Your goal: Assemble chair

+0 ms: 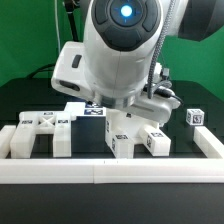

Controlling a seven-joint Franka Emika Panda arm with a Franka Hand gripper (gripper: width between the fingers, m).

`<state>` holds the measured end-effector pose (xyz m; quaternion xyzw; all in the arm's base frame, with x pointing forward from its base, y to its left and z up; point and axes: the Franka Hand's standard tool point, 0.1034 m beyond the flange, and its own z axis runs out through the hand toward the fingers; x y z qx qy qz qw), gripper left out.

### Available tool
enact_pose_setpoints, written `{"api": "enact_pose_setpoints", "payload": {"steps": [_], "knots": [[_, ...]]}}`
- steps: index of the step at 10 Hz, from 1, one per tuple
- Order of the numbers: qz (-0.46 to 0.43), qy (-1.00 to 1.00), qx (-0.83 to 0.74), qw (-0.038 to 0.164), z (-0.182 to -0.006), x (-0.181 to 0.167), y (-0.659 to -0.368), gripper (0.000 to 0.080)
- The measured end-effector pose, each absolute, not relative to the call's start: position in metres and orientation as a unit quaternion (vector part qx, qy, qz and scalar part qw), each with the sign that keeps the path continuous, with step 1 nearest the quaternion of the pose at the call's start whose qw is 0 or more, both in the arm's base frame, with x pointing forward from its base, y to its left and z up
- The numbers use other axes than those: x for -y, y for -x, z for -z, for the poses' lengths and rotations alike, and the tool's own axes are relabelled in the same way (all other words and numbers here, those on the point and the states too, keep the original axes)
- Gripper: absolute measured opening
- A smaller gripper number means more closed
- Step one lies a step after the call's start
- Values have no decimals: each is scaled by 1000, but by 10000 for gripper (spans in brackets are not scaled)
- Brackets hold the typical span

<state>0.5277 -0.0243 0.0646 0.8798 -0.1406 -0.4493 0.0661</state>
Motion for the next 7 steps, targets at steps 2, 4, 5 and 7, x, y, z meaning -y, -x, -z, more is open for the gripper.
{"api": "enact_pose_setpoints", "payload": {"steps": [2,4,5,7], "knots": [[412,-898,138,68,-60,25,-540,649],[355,-923,129,70,-65,20,-546,649],[315,-938,128,67,-65,21,-558,649],[251,-958,124,61,-77,18,-578,649]]}}
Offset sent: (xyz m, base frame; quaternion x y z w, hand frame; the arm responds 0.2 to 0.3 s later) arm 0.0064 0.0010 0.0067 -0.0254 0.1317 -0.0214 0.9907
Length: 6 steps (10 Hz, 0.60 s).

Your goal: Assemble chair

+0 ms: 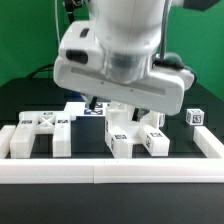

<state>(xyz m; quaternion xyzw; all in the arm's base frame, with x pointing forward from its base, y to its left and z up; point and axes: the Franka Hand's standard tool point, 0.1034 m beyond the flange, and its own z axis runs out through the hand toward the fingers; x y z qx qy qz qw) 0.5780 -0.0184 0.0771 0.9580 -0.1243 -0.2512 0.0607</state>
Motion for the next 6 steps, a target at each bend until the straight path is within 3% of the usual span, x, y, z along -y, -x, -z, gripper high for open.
{"api": "enact_pose_setpoints", "payload": {"steps": [2,6], "knots": [[184,-974,125,51,-91,17,-591,649],[82,-989,117,44,-89,11,-601,649]]}}
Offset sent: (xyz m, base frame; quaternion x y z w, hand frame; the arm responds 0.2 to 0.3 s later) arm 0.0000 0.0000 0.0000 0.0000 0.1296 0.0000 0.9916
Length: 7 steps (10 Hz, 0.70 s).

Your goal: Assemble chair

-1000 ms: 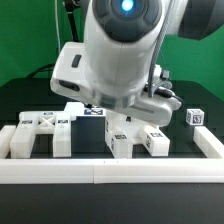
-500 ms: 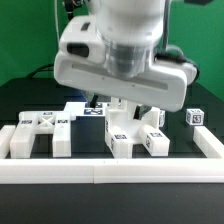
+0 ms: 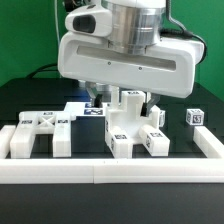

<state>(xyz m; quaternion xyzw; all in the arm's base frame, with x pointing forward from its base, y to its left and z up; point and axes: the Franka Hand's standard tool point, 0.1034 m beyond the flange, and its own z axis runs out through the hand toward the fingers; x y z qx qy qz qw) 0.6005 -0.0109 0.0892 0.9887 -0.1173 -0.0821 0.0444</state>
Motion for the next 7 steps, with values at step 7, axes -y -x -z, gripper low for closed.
{"api": "enact_pose_setpoints", "payload": {"steps": [7], "knots": [[52,-998,-15,24,-102,52,-589,649]]}}
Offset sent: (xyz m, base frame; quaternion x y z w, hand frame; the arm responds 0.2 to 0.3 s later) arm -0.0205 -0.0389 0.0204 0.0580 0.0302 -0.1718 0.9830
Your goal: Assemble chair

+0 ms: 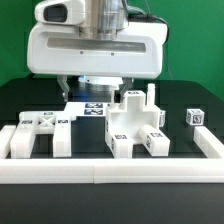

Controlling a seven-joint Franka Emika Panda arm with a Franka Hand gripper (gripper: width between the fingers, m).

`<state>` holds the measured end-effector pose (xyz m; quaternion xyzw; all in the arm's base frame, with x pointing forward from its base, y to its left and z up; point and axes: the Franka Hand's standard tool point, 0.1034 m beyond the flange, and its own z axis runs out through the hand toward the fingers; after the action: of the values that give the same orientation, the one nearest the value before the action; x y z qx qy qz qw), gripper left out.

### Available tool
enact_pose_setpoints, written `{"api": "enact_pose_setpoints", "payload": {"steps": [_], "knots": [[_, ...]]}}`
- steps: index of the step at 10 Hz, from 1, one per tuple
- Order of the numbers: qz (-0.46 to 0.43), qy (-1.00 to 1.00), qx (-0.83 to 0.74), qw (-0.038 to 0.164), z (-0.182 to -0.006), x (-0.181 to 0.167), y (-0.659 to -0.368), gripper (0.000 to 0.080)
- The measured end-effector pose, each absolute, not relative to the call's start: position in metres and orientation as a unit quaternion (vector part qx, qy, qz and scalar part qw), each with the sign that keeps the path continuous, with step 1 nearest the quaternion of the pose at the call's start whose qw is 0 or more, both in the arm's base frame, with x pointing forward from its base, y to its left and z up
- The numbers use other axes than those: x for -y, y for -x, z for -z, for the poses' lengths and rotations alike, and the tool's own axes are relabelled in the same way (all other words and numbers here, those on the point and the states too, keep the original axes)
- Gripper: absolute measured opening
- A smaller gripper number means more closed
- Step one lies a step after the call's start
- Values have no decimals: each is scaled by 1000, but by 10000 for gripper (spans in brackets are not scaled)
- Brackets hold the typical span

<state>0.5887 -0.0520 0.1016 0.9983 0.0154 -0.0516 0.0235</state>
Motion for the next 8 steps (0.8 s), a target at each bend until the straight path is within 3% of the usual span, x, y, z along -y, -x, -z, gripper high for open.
{"api": "enact_pose_setpoints", "payload": {"steps": [3,6,8], "knots": [[50,-998,-31,22,-102,55,-587,649],[33,-997,-65,15,-100,85,-558,649],[14,-997,-70,23,-96,98,-553,649]]}}
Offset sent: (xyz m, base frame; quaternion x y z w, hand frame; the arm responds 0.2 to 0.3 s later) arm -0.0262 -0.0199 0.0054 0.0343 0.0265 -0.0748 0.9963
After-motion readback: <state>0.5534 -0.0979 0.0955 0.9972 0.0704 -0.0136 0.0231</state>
